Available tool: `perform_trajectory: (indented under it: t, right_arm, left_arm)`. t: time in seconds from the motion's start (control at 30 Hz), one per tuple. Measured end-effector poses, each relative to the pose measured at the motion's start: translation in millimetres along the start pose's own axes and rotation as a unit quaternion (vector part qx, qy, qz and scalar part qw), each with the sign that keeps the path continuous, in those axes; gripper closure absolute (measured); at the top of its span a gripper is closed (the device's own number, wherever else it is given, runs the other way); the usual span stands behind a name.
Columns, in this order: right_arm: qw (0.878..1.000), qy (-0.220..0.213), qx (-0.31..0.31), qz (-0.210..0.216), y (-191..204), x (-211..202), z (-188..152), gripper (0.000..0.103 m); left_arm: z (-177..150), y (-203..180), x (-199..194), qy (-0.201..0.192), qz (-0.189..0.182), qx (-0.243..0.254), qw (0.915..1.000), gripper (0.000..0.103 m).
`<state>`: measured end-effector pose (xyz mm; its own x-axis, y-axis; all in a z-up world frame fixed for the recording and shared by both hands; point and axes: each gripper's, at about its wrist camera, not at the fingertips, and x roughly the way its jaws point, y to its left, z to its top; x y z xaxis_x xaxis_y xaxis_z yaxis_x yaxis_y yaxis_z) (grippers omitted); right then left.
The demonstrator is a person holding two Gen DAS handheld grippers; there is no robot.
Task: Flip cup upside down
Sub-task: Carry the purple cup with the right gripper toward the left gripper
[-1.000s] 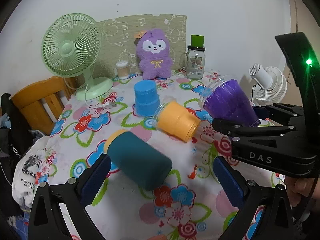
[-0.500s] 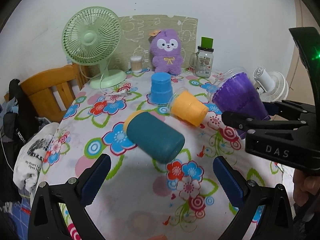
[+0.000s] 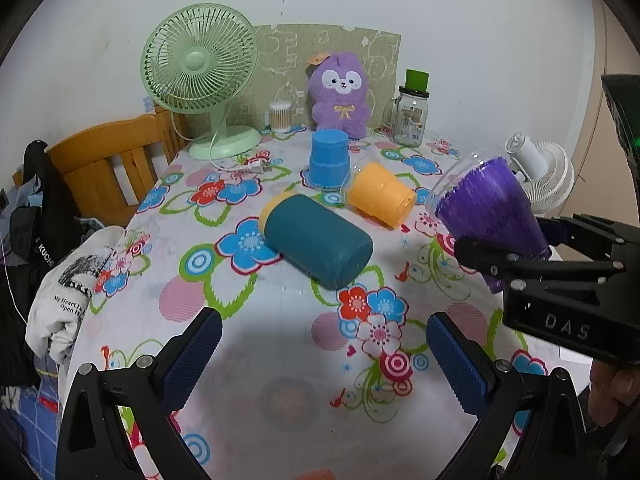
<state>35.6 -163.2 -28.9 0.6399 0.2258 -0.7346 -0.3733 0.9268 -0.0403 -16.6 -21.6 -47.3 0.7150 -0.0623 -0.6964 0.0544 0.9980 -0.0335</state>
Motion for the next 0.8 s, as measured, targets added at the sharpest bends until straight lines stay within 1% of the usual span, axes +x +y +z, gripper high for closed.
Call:
perform_trajectory:
  t: [0.27,0.4,0.53,0.8]
  right_arm:
    - [1.000,0.016,0.003,0.003,6.2,6.4,-16.1,0.040]
    - [1.000,0.027,0.007,0.004,6.6,13.0,-22.9,0.040]
    - [0.999,0.036,0.012,0.004,5.8,17.8,-28.8,0.040]
    - [0.998,0.065,0.014,0.005,7.0,37.8,-40.1,0.040]
  left_arm:
    - [-14.8,-2.1,-2.6,0.007,-0.005,-0.006,0.9999,0.000]
    - [-23.4,-5.0,2.3,0.020,-0.007,-0.004,0.9998,0.000]
    - [-29.0,-5.1,4.5,0.025,-0.011,-0.006,0.9996,0.000]
    - [-37.1,-6.7,9.3,0.035,-0.010,-0.002,0.9993,0.000]
